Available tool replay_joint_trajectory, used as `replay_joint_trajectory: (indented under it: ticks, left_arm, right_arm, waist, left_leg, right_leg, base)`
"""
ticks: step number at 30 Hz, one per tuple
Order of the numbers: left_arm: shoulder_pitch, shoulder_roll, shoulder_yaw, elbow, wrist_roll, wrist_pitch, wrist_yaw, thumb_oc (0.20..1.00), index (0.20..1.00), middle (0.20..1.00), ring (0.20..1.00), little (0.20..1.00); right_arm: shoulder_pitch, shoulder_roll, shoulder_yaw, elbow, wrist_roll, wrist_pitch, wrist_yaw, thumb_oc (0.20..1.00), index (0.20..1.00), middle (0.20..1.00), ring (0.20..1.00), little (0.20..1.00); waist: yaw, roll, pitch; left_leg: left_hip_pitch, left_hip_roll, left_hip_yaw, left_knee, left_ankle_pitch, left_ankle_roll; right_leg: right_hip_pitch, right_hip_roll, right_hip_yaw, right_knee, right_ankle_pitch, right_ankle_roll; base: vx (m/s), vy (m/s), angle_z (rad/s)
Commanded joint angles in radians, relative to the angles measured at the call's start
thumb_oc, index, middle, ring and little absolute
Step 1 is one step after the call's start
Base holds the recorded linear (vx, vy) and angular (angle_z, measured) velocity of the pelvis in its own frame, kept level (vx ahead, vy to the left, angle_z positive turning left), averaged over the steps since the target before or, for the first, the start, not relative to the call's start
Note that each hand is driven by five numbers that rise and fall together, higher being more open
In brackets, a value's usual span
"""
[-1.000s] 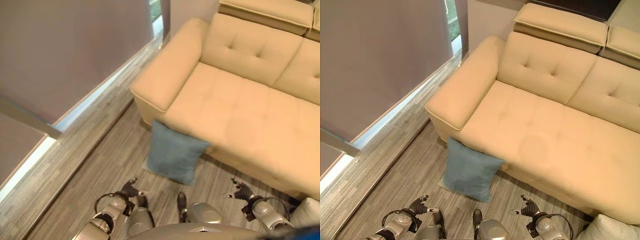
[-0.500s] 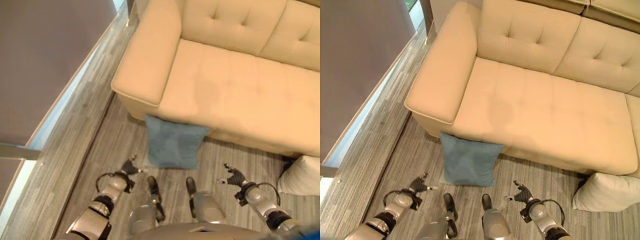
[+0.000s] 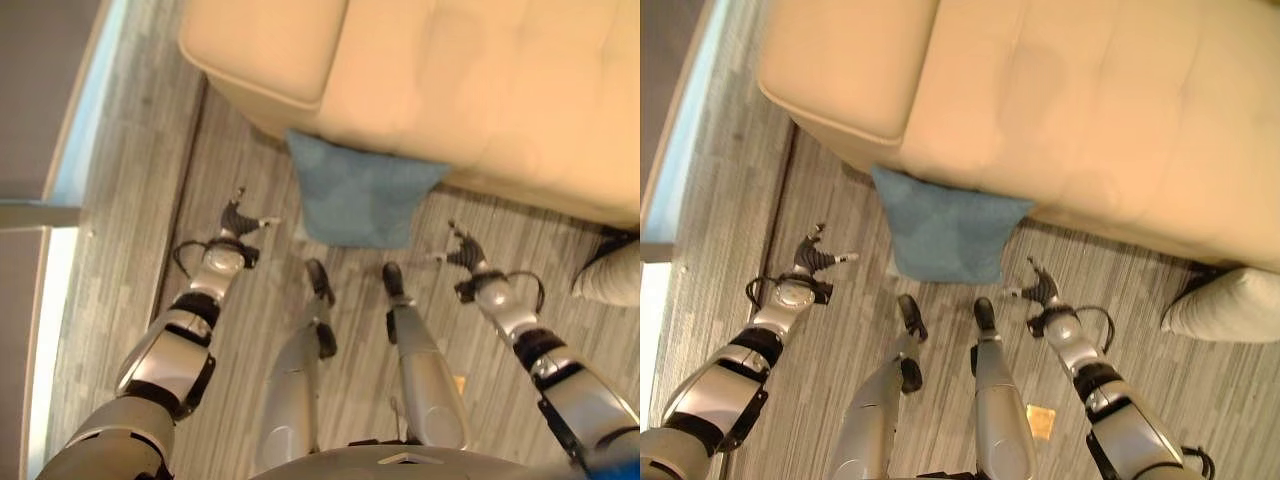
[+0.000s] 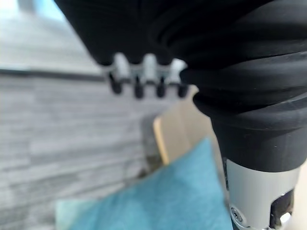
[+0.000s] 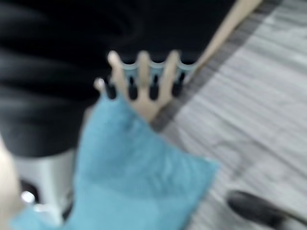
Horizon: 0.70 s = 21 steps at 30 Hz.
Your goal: Pick up all the scattered cushions and arrange them neatly on the sofa.
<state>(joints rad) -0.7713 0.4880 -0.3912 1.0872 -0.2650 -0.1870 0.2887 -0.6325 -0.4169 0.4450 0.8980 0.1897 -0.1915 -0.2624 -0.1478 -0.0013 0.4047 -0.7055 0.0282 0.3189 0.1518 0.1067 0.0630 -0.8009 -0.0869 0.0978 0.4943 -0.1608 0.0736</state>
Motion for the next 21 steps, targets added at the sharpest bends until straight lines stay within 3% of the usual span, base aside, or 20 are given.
replay_joint_trajectory:
  ticks: [1,5,12,21]
  left_arm:
    - [-0.011,0.02,0.009,0.034,-0.071,-0.05,0.023,1.0,1.0,1.0,1.0,1.0]
    - [-0.059,0.027,-0.007,0.009,-0.101,-0.06,0.015,1.0,1.0,1.0,1.0,1.0]
    - [-0.198,0.058,-0.054,0.058,-0.088,-0.041,0.035,1.0,1.0,1.0,1.0,1.0]
    - [-0.312,0.101,-0.084,0.066,-0.061,-0.036,0.092,1.0,1.0,1.0,1.0,1.0]
  right_arm:
    - [0.025,-0.048,-0.004,-0.027,0.055,-0.06,-0.074,1.0,1.0,1.0,1.0,1.0]
    - [-0.043,-0.065,-0.023,-0.041,0.076,-0.078,-0.114,1.0,1.0,1.0,1.0,1.0]
    - [-0.108,-0.099,-0.042,-0.047,0.132,-0.105,-0.134,1.0,1.0,1.0,1.0,1.0]
    - [-0.185,-0.127,-0.019,-0.079,0.184,-0.127,-0.123,1.0,1.0,1.0,1.0,1.0]
  waist:
    - [0.005,-0.002,-0.064]
    - [0.001,0.016,-0.062]
    - [-0.018,0.027,-0.052]
    - [-0.012,0.026,-0.031]
  left_leg:
    - [-0.128,0.1,-0.034,0.281,-0.216,-0.073]
    - [-0.286,0.129,-0.056,0.406,-0.257,-0.06]
    - [-0.487,0.135,-0.05,0.545,-0.309,-0.033]
    - [-0.627,0.131,-0.038,0.624,-0.333,-0.01]
  right_leg:
    - [-0.041,-0.043,-0.01,-0.044,0.06,0.03]
    - [-0.213,-0.031,0.008,0.094,0.014,0.012]
    - [-0.433,-0.027,0.046,0.242,-0.029,0.003]
    - [-0.571,-0.012,0.075,0.304,-0.028,0.016]
  base:
    - [0.0,-0.078,0.06]
    - [0.03,-0.029,0.04]
    - [0.02,-0.005,0.0]
    - [0.04,0.034,-0.08]
